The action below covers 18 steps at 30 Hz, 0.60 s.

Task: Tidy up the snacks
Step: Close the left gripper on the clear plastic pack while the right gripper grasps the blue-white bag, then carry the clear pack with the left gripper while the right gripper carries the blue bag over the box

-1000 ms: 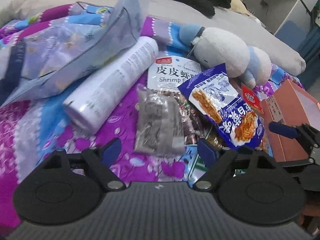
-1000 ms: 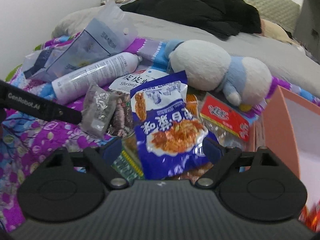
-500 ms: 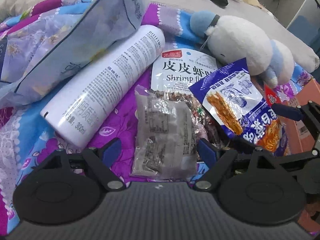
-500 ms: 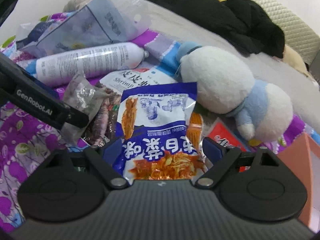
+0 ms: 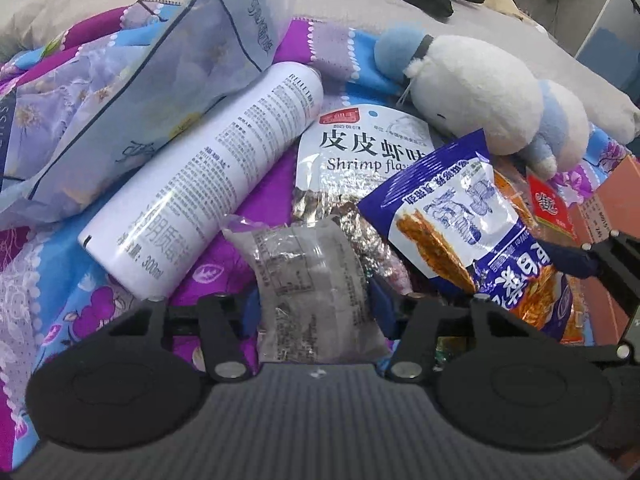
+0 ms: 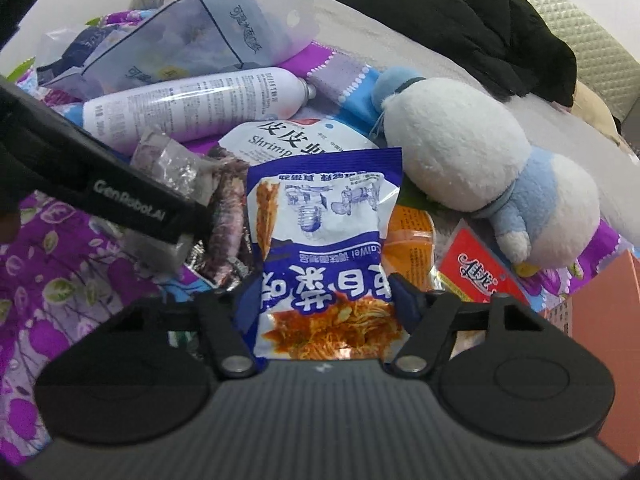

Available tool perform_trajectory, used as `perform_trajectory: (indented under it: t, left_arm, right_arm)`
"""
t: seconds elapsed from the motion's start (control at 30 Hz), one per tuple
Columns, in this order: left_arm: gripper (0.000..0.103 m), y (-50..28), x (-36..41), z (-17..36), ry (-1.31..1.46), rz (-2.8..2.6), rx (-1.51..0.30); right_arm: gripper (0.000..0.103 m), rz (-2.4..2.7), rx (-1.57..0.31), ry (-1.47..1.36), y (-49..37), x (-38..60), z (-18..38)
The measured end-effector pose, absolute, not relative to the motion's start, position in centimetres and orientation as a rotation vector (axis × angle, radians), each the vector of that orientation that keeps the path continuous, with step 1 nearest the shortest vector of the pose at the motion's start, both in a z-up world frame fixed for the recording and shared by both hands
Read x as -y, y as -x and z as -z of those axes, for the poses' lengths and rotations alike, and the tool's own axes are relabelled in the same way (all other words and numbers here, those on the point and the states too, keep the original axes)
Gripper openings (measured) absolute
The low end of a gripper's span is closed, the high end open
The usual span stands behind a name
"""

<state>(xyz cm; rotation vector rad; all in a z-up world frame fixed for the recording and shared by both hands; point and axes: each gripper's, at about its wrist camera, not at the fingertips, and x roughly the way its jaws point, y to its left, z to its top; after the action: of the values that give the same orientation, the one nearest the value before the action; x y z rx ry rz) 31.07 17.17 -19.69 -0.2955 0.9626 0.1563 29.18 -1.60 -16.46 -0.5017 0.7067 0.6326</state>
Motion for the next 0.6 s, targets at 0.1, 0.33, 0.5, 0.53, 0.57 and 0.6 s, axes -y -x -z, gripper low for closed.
perform_trajectory:
  t: [0.1, 0.33, 0.5, 0.53, 0.57, 0.6]
  left_arm:
    - [0.060, -30.3, -17.1, 19.2, 0.315, -0.150, -0.968]
    - [0.060, -27.7, -16.1, 17.5, 0.334, -0.137, -0.969]
    - [0.060, -25.1, -15.4, 15.7, 0.340, -0.130, -0.963]
    - [0.060, -24.5, -15.2, 15.3, 0.341, -0.128, -0.961]
    - [0.060, -23.9, -15.0, 15.0, 0.340, -0.127, -0.960]
    - [0.060, -23.3, -14.8, 14.6, 0.341, -0.125, -0.958]
  right_arm:
    - [0.067, -0.613, -0.706, 0.493, -28.2, 1.8, 16.1]
    - [0.066, -0.569, -0.730, 0.411, -26.5, 3.4, 15.0]
    - [0.066, -0.538, -0.748, 0.372, -24.7, 4.8, 14.4]
    - [0.065, -0.534, -0.749, 0.365, -24.2, 5.1, 14.2]
    - [0.065, -0.529, -0.752, 0.357, -23.8, 5.4, 14.0]
    - [0.065, -0.522, -0.754, 0.345, -23.4, 5.7, 13.8]
